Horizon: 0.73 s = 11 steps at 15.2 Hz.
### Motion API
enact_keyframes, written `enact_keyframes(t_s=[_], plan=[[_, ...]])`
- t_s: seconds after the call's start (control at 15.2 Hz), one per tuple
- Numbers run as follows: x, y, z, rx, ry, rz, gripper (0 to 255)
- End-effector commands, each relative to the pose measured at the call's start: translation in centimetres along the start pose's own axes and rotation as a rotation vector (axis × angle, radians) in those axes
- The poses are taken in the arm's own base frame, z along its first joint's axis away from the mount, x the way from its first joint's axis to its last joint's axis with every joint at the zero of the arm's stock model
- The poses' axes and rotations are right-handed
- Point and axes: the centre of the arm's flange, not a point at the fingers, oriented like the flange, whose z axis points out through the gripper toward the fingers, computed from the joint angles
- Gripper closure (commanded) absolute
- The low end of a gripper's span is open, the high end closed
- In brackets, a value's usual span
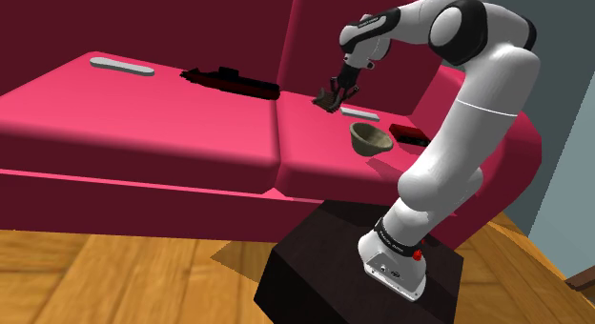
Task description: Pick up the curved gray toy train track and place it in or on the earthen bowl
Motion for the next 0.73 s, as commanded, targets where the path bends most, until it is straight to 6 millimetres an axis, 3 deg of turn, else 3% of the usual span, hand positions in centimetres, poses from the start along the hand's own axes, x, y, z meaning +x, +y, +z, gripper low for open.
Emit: enact_keyframes(t_s=[0.0,0.66], plan=[[0.0,0.0,-1.3,0.0,0.0,0.0,255],[-0.1,-0.1,-6.5,0.0,0.0,0.0,255]])
